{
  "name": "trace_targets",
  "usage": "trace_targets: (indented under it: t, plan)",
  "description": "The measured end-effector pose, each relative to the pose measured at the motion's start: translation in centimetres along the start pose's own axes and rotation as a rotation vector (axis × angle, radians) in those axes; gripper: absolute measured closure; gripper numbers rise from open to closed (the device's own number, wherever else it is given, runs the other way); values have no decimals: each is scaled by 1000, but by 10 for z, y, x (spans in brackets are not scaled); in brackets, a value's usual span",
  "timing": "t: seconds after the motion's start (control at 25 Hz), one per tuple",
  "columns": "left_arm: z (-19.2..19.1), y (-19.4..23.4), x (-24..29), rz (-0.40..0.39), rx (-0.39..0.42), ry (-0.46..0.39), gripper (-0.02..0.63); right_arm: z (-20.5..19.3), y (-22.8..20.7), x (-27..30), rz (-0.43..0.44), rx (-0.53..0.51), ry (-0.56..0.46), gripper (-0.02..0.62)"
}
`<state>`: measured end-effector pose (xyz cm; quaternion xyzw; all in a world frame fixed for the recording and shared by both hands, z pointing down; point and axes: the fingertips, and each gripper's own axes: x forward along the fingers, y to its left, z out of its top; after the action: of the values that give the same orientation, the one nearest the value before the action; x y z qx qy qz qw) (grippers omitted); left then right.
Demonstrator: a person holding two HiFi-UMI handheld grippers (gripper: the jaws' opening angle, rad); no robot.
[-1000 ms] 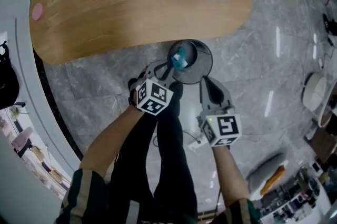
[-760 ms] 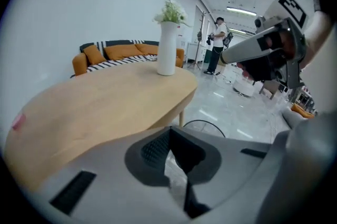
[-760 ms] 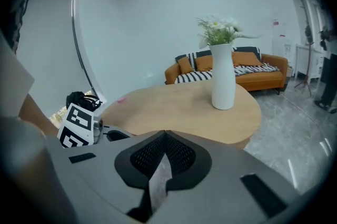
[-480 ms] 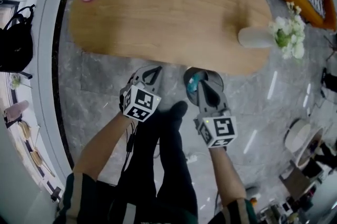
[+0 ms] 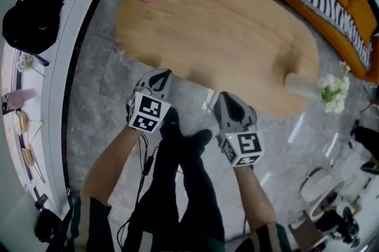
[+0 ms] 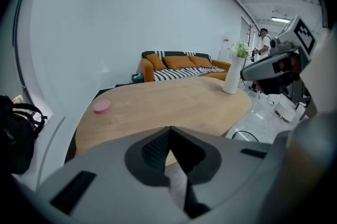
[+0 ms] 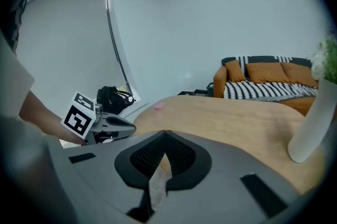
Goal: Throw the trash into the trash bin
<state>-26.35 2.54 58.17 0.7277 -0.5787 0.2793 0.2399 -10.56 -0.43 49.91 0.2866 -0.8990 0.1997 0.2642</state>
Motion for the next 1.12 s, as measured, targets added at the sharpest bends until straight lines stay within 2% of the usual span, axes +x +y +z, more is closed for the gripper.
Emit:
trace_targets:
  t: [0.24, 0.32, 0.4, 0.52, 0.56, 0.76, 0.88, 1.12]
  plan:
    - [-12, 47, -3, 35, -32, 7, 604, 6, 20, 31, 37, -19, 13, 595]
    - [-12, 59, 1, 37, -31, 7, 574, 5, 22, 38, 37, -13, 23, 595]
    - [-8, 74, 7, 44, -28, -2, 459, 4, 23, 44, 37, -11, 28, 595]
    - [1, 103, 20, 90, -51, -28, 208, 3, 24, 54, 41, -4, 33, 595]
    - [3, 111, 25, 103, -64, -32, 165, 2, 24, 57, 40, -1, 38, 595]
    - [8, 137, 43, 114, -118, -28, 164, 5, 27, 73, 49, -6, 54, 595]
    - [11, 160, 57, 156, -145, -23, 164, 11, 26, 83, 61, -33, 76, 595]
    - [28, 212, 94, 230, -271, -55, 164, 14, 16, 106, 63, -24, 82, 595]
